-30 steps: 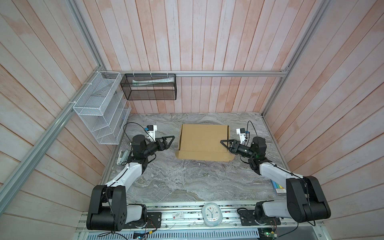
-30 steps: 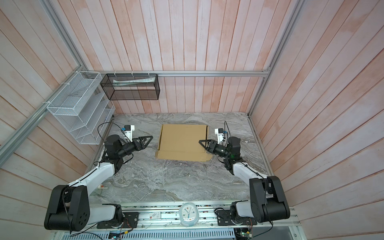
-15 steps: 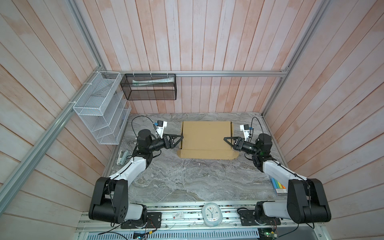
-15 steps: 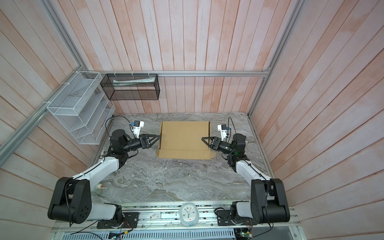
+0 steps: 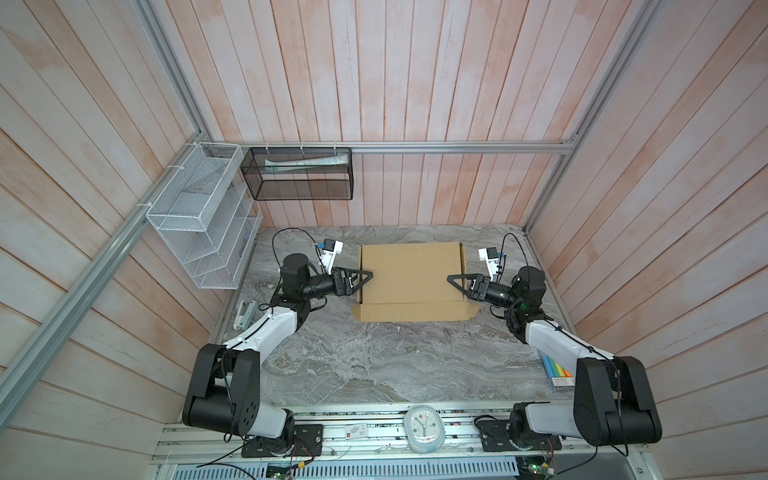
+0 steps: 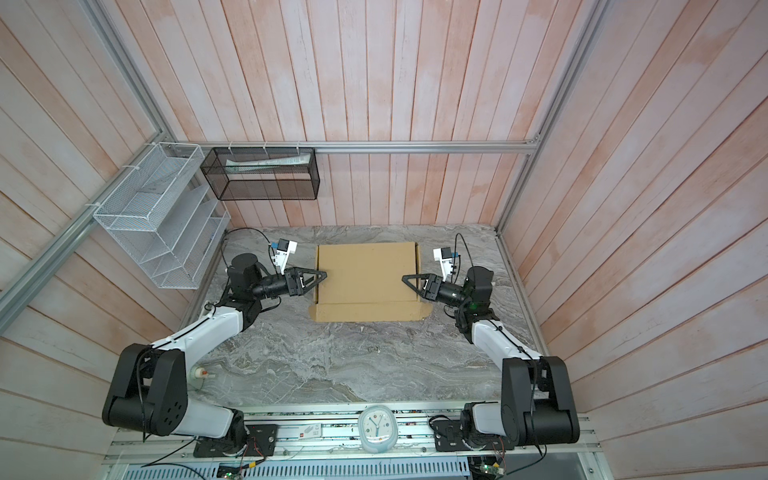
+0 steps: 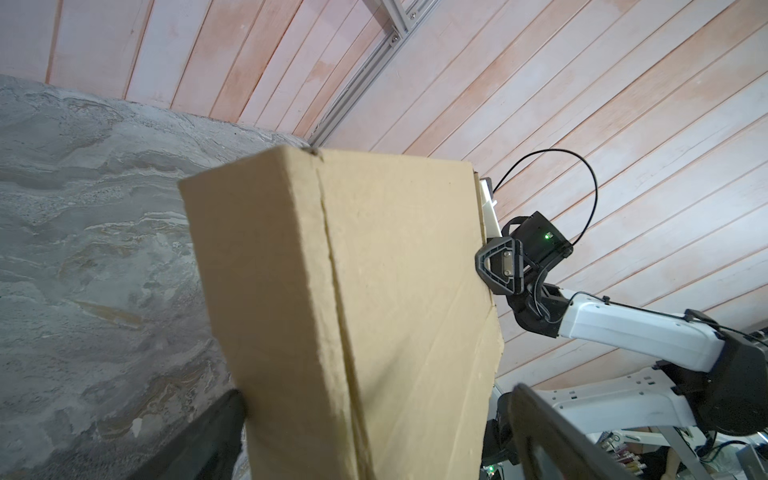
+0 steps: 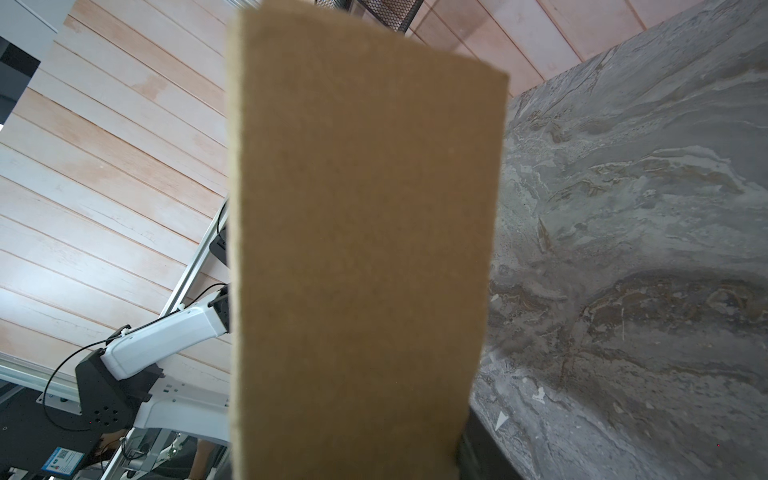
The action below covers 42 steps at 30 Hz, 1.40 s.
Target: Fold the paper box
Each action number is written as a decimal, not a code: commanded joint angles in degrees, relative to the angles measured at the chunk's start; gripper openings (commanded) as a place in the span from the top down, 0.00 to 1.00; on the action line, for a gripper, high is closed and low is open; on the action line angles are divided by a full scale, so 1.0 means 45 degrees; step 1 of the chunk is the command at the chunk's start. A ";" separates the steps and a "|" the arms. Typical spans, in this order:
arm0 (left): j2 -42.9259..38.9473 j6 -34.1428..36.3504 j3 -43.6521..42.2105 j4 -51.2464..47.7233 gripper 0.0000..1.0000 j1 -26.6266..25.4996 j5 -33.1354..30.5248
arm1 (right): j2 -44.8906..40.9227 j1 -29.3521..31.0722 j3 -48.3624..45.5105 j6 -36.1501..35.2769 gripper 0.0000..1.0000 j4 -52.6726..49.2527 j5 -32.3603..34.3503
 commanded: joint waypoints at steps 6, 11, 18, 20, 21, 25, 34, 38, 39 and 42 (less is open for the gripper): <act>0.0541 -0.0494 0.0523 0.0190 0.00 -0.0550 0.0993 | 0.0171 0.0047 0.0333 0.0458 0.59 0.1367 -0.0506; 0.0566 -0.0760 0.0465 0.0456 0.00 -0.0601 0.1030 | 0.0189 0.0048 0.0255 0.0508 0.60 0.1482 -0.0506; 0.0717 -0.1158 0.0543 0.0873 0.00 -0.0830 0.1169 | 0.0536 0.0196 0.0148 0.0673 0.59 0.1951 -0.0297; 0.0815 -0.1189 0.0596 0.0885 0.01 -0.0910 0.1188 | 0.0686 0.0294 0.0144 0.0680 0.59 0.2075 -0.0235; 0.0865 -0.1199 0.0610 0.0893 0.02 -0.0932 0.1189 | 0.0727 0.0338 0.0145 0.0680 0.59 0.2095 -0.0210; 0.1000 -0.1369 0.0615 0.1068 0.06 -0.1056 0.1189 | 0.0948 0.0472 0.0137 0.0675 0.58 0.2209 -0.0060; 0.1348 -0.1683 0.0871 0.1200 0.13 -0.1142 0.0928 | 0.1514 0.0954 0.0283 0.0816 0.56 0.2639 0.0235; 0.1547 -0.1794 0.1016 0.1201 0.18 -0.1153 0.0882 | 0.1741 0.1251 0.0402 0.0816 0.55 0.2662 0.0421; 0.1567 -0.1833 0.1013 0.1258 0.19 -0.1167 0.0877 | 0.1806 0.1302 0.0473 0.0816 0.54 0.2680 0.0431; 0.1616 -0.1902 0.0992 0.1339 0.24 -0.1156 0.0896 | 0.1944 0.1404 0.0533 0.0854 0.54 0.2760 0.0459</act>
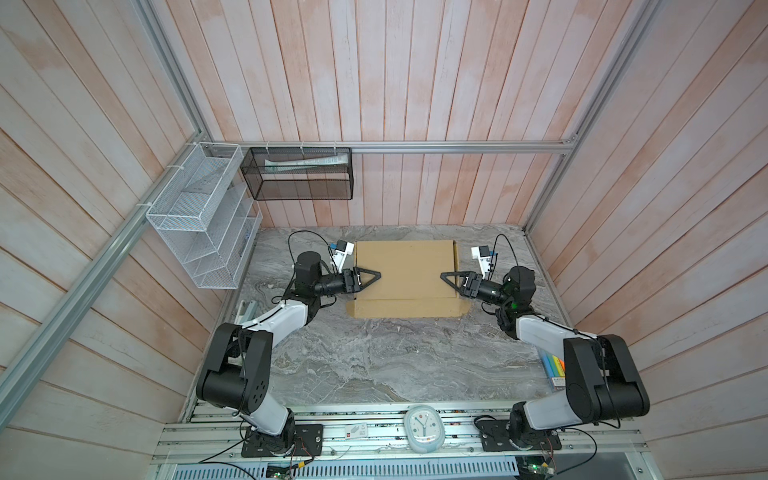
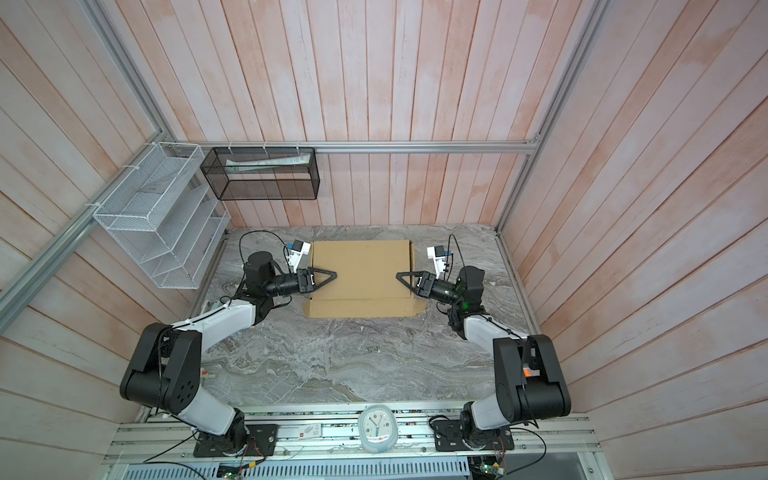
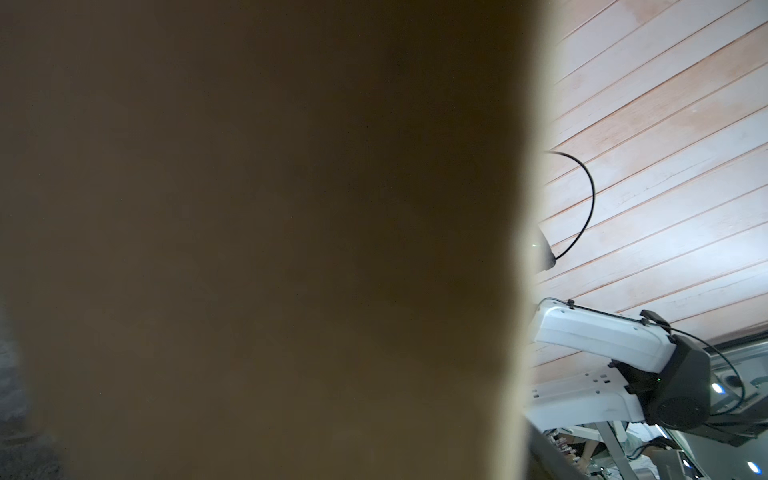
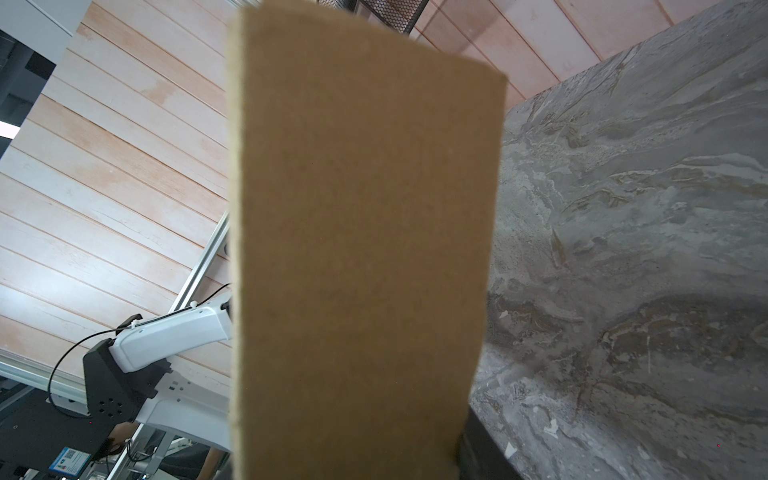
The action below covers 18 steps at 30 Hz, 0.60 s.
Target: Fold the paper box
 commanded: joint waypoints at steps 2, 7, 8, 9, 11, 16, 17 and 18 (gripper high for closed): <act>0.0122 -0.0130 0.0474 0.0751 0.27 -0.0492 0.0619 | 0.0313 0.0630 0.0383 0.0000 0.54 0.0342 0.0052; 0.0208 -0.0207 0.0487 0.0840 0.32 -0.0492 0.0644 | 0.0524 0.0660 0.0553 0.0019 0.54 0.0342 0.0106; 0.0221 -0.0250 0.0462 0.0893 0.32 -0.0479 0.0649 | 0.0571 0.0676 0.0569 0.0019 0.54 0.0342 0.0094; 0.0220 -0.0307 0.0457 0.0966 0.32 -0.0492 0.0644 | 0.0611 0.0690 0.0610 0.0019 0.53 0.0361 0.0092; 0.0245 -0.0416 0.0456 0.1071 0.33 -0.0492 0.0644 | 0.0674 0.0715 0.0666 0.0019 0.53 0.0362 0.0088; 0.0251 -0.0620 0.0437 0.1307 0.33 -0.0492 0.0657 | 0.0815 0.0721 0.0689 0.0038 0.51 0.0401 0.0115; 0.0250 -0.0669 0.0437 0.1349 0.33 -0.0492 0.0663 | 0.0839 0.0741 0.0696 0.0058 0.51 0.0435 0.0121; 0.0251 -0.0717 0.0418 0.1434 0.33 -0.0492 0.0681 | 0.0834 0.0734 0.0686 0.0077 0.51 0.0450 0.0097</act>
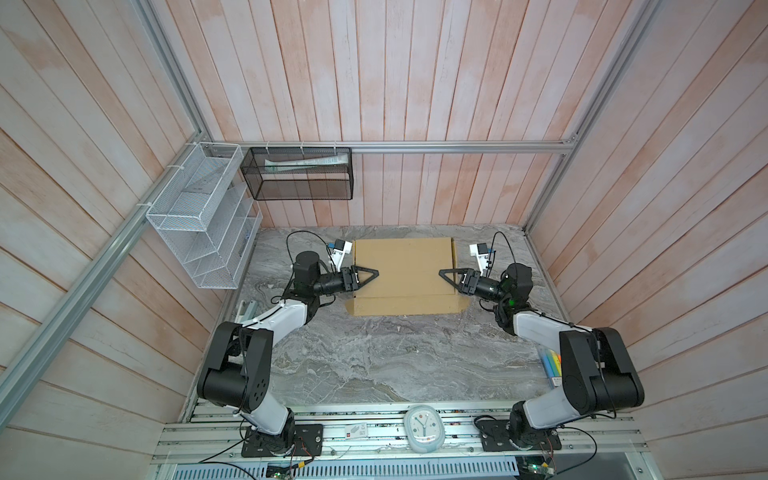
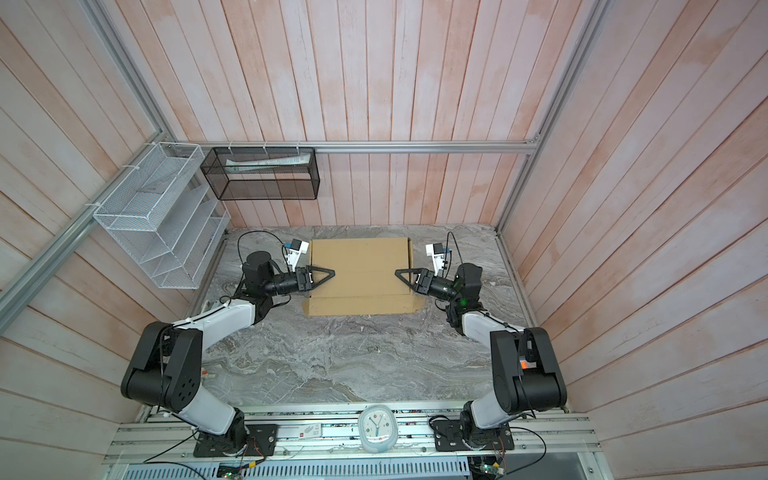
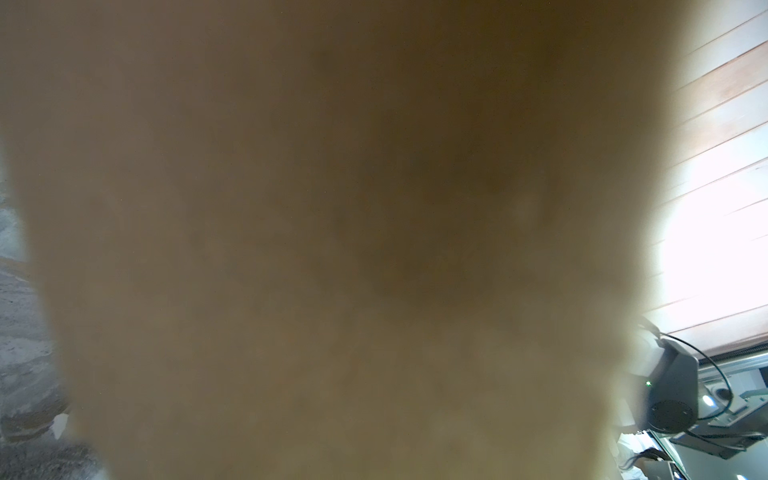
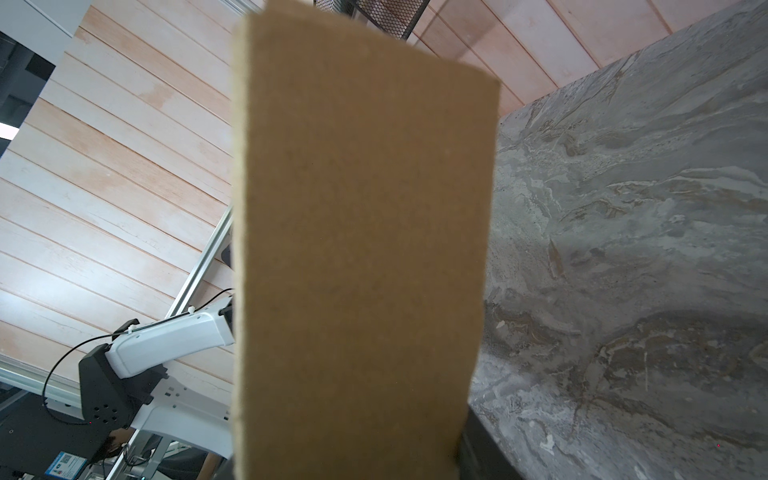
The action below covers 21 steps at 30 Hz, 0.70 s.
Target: Fold the paper box
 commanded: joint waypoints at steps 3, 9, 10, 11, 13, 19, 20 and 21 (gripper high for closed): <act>0.0084 -0.0259 0.0363 0.1162 0.33 -0.0578 0.0779 | 0.0283 0.0676 0.0305 0.0109 0.51 0.0211 0.0059; -0.0186 -0.0323 0.0243 0.1265 0.32 -0.0516 0.0819 | 0.0422 0.0663 0.0211 0.0489 0.57 0.0666 0.0209; -0.0242 -0.0323 0.0223 0.1279 0.30 -0.0484 0.0835 | 0.0419 0.0659 0.0192 0.0522 0.58 0.0730 0.0214; -0.0292 -0.0340 0.0194 0.1288 0.28 -0.0450 0.0839 | 0.0418 0.0657 0.0186 0.0542 0.58 0.0756 0.0209; -0.0449 -0.0343 0.0108 0.1303 0.24 -0.0352 0.0839 | 0.0401 0.0657 0.0134 0.0542 0.59 0.0749 0.0229; -0.0863 -0.0460 -0.0175 0.1528 0.20 -0.0004 0.0873 | 0.0322 0.0493 -0.0069 0.0667 0.61 0.0891 0.0265; -0.0922 -0.0494 -0.0221 0.1552 0.20 0.0060 0.0888 | 0.0297 0.0442 -0.0108 0.0707 0.61 0.0936 0.0269; -0.0985 -0.0527 -0.0262 0.1606 0.20 0.0089 0.0907 | 0.0275 0.0421 -0.0148 0.0732 0.61 0.0956 0.0272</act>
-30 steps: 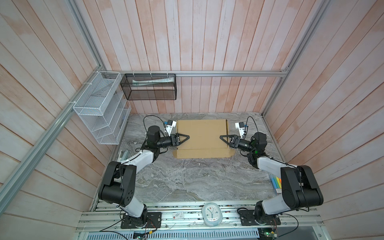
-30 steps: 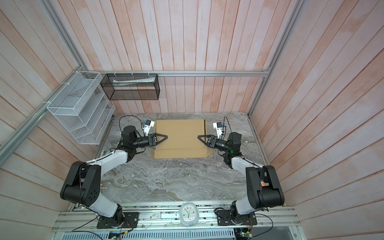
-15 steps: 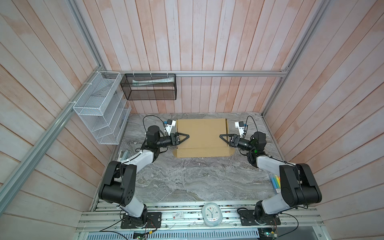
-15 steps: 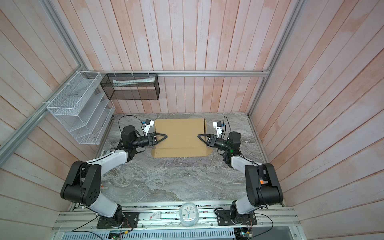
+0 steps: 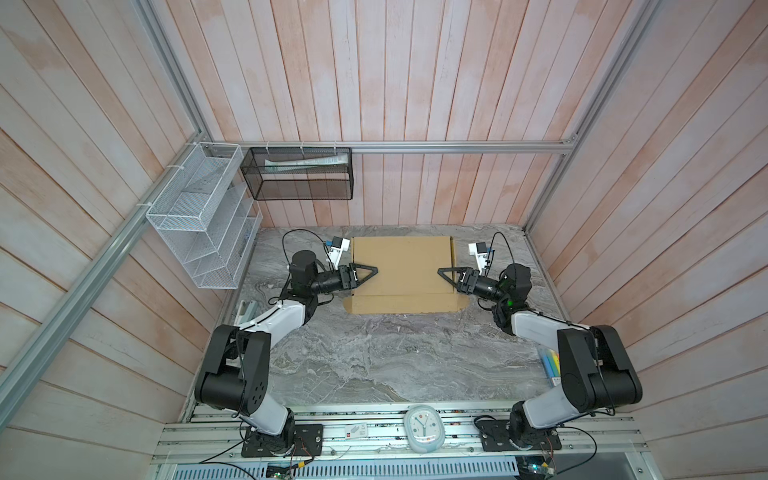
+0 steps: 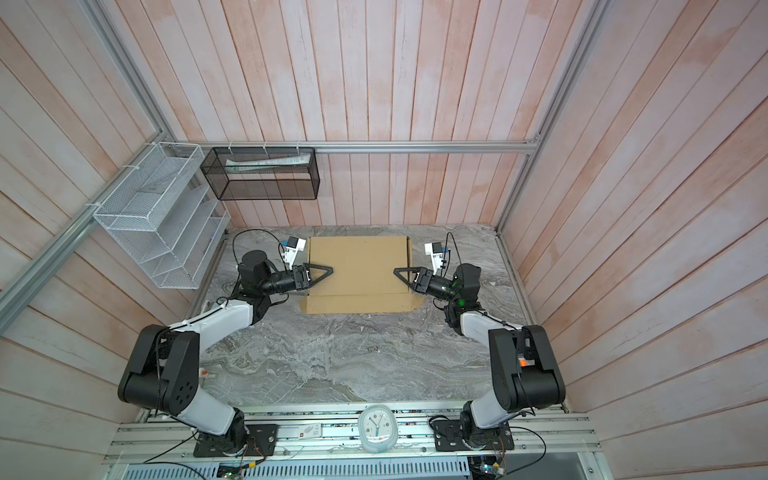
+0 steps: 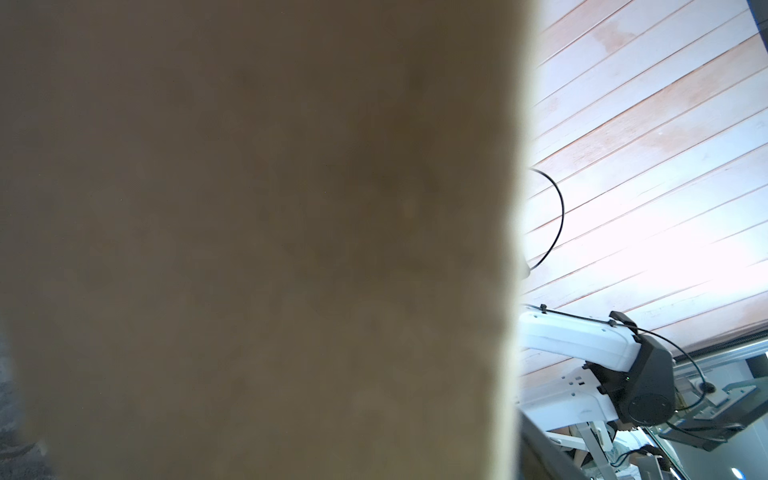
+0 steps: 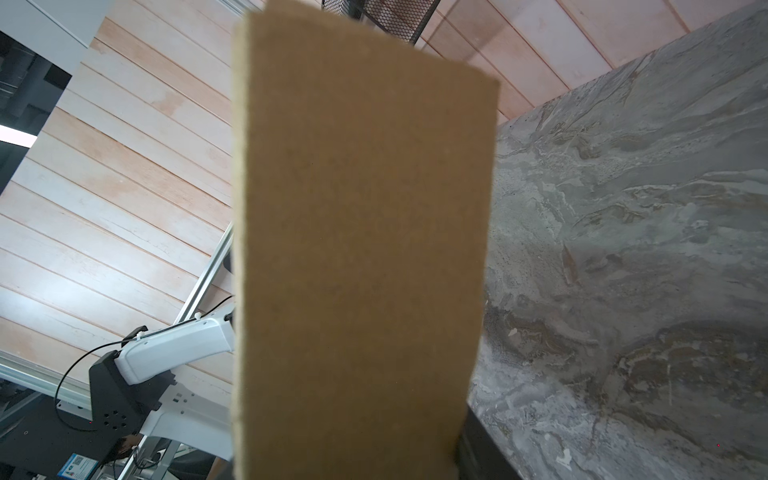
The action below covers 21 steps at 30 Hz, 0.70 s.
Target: Fold the paper box
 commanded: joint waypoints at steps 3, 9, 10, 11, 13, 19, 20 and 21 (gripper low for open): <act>-0.0711 -0.0096 -0.0288 0.1084 0.20 -0.0061 0.0728 | 0.0046 0.0145 -0.0242 0.0096 0.61 0.0201 0.0127; -0.0916 -0.0150 -0.0471 0.1203 0.25 0.0077 0.0823 | 0.0064 0.0029 -0.0298 0.0231 0.62 0.0264 0.0184; -0.0944 -0.0183 -0.0494 0.1257 0.26 0.0110 0.0835 | 0.0092 0.0018 -0.0318 0.0285 0.63 0.0311 0.0178; -0.0961 -0.0194 -0.0512 0.1262 0.28 0.0138 0.0845 | 0.0109 -0.0001 -0.0332 0.0320 0.63 0.0342 0.0195; -0.0984 -0.0212 -0.0543 0.1282 0.28 0.0178 0.0865 | 0.0158 -0.0021 -0.0324 0.0350 0.63 0.0379 0.0201; -0.1002 -0.0252 -0.0623 0.1369 0.29 0.0235 0.0907 | 0.0327 -0.0079 -0.0306 0.0409 0.64 0.0399 0.0202; -0.1003 -0.0272 -0.0625 0.1396 0.29 0.0244 0.0914 | 0.0335 -0.0080 -0.0301 0.0427 0.64 0.0402 0.0211; -0.1005 -0.0291 -0.0624 0.1423 0.30 0.0252 0.0911 | 0.0378 -0.0076 -0.0313 0.0424 0.64 0.0401 0.0215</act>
